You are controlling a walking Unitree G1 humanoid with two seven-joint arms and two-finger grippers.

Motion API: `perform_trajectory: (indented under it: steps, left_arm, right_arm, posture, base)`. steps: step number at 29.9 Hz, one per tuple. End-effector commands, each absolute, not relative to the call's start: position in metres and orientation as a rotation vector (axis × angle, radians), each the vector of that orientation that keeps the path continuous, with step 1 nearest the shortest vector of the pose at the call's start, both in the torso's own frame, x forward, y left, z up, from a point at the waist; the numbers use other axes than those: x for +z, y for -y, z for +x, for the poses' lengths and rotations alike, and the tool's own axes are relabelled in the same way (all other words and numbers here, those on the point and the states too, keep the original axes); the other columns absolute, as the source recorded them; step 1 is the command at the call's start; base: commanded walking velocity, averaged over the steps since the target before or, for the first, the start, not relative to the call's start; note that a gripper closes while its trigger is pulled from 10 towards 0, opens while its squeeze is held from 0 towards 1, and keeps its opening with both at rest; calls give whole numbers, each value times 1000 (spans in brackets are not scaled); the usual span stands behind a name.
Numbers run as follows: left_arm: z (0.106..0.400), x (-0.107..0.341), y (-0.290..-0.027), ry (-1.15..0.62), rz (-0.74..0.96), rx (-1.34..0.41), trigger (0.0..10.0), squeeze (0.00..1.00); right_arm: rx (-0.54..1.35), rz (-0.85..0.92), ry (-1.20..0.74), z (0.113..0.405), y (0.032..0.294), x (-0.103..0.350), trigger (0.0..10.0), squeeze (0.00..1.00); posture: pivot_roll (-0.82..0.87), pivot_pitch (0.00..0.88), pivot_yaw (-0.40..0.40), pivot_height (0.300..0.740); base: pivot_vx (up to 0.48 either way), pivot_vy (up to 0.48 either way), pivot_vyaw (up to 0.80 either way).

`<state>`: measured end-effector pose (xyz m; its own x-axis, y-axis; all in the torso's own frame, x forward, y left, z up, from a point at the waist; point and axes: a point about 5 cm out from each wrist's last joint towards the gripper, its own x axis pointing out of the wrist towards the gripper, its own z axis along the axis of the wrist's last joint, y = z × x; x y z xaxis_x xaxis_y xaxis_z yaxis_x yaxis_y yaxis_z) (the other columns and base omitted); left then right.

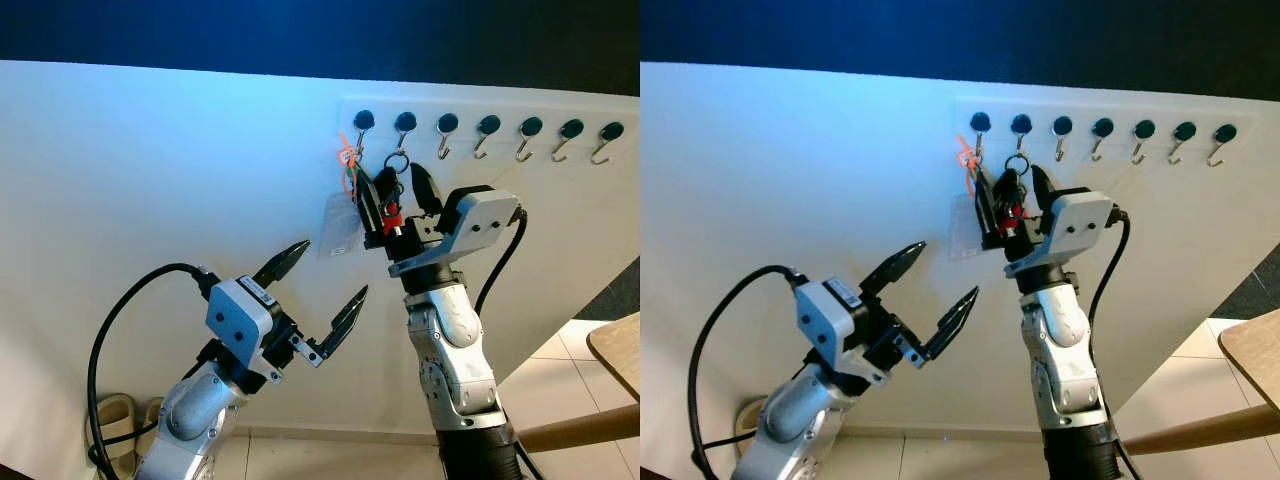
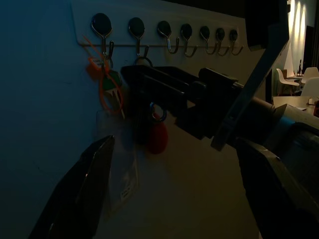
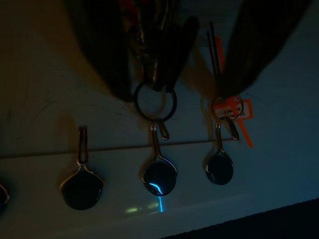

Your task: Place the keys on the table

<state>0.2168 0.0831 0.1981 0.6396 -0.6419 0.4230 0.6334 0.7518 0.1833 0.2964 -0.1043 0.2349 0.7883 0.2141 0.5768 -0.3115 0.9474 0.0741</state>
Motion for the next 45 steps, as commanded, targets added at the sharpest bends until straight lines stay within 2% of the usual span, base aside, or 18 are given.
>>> perform_trajectory:
  steps: [1, 2, 3, 4, 5, 39, 40, 42, 43, 44, 45]
  left_arm:
    - [215, 200, -82, 490, 31, -734, 10000, 0]
    - [215, 200, -82, 490, 31, -733, 10000, 0]
    - [215, 200, -82, 490, 31, -733, 10000, 0]
    - [215, 200, -83, 490, 31, -732, 10000, 0]
    - [215, 200, -83, 490, 32, -731, 10000, 0]
    - [215, 201, -83, 482, 44, -741, 10000, 0]
    - [215, 201, -83, 483, 44, -740, 10000, 0]
    - [214, 201, -83, 482, 44, -740, 10000, 0]
    - [214, 201, -83, 482, 44, -740, 10000, 0]
    - [214, 201, -83, 482, 44, -739, 10000, 0]
    - [214, 201, -83, 482, 44, -739, 10000, 0]
  right_arm:
    - [278, 176, 623, 295, 106, 243, 3608, 0]
    - [280, 173, 623, 295, 106, 243, 4667, 0]
    - [280, 173, 623, 295, 106, 243, 4667, 0]
    - [283, 170, 623, 295, 106, 244, 9608, 0]
    - [286, 164, 623, 295, 105, 245, 10000, 0]
    - [254, 109, 558, 301, 108, 240, 10000, 0]
    - [261, 112, 558, 301, 107, 240, 9333, 0]
    - [264, 113, 558, 301, 106, 240, 9333, 0]
    - [266, 114, 557, 301, 106, 240, 4980, 0]
    - [269, 116, 557, 300, 106, 240, 3804, 0]
    - [270, 117, 557, 300, 106, 240, 3804, 0]
  posture:
    - [60, 67, -55, 740]
    - [60, 68, -55, 740]
    - [60, 68, -55, 740]
    - [61, 68, -55, 740]
    - [60, 69, -55, 740]
    - [62, 68, -54, 740]
    - [62, 68, -55, 740]
    - [62, 68, -55, 740]
    - [62, 67, -55, 740]
    - [62, 67, -56, 740]
    - [62, 67, -56, 740]
  base:
    - [0, 0, 0]
    - [0, 0, 0]
    - [0, 0, 0]
    - [0, 0, 0]
    - [0, 0, 0]
    - [0, 0, 0]
    - [0, 0, 0]
    - [0, 0, 0]
    - [0, 0, 0]
    - [0, 0, 0]
    - [0, 0, 0]
